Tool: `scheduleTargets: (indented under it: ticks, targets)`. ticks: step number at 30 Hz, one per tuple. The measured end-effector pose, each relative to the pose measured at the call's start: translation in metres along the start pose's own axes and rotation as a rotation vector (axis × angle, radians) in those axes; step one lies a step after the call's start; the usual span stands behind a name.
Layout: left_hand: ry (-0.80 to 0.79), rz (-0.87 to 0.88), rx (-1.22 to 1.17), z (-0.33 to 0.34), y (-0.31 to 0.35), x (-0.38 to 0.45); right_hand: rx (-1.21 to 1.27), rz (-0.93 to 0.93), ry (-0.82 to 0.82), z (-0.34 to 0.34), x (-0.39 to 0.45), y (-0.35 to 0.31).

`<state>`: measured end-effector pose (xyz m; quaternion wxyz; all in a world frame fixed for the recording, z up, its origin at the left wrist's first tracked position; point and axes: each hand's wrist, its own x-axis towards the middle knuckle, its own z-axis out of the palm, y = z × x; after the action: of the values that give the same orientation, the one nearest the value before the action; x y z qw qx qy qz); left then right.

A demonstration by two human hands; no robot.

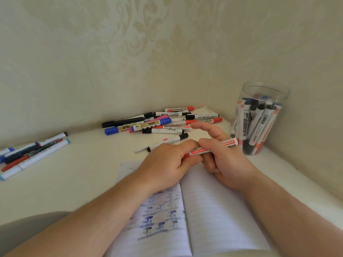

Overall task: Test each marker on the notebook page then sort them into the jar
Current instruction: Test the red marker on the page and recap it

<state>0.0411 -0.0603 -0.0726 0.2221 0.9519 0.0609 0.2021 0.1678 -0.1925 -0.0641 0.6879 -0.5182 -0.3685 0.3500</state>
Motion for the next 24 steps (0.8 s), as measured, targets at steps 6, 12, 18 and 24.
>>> scheduleTargets:
  ticks: [6, 12, 18, 24]
  targets:
    - [-0.086, -0.252, -0.020, -0.019, -0.012, -0.013, 0.183, -0.001, 0.208, -0.010, 0.002, -0.015]
    - [-0.195, -0.129, 0.254, -0.022, -0.013, -0.034, -0.150, 0.008, 0.213, -0.001, -0.001, -0.014]
    - [-0.247, -0.129, 0.278, -0.023, -0.011, -0.035, -0.622, 0.010, 0.257, 0.007, 0.002, 0.003]
    - [-0.225, -0.154, 0.270, -0.021, -0.011, -0.035, -0.609, 0.102, 0.298, 0.014, 0.008, 0.001]
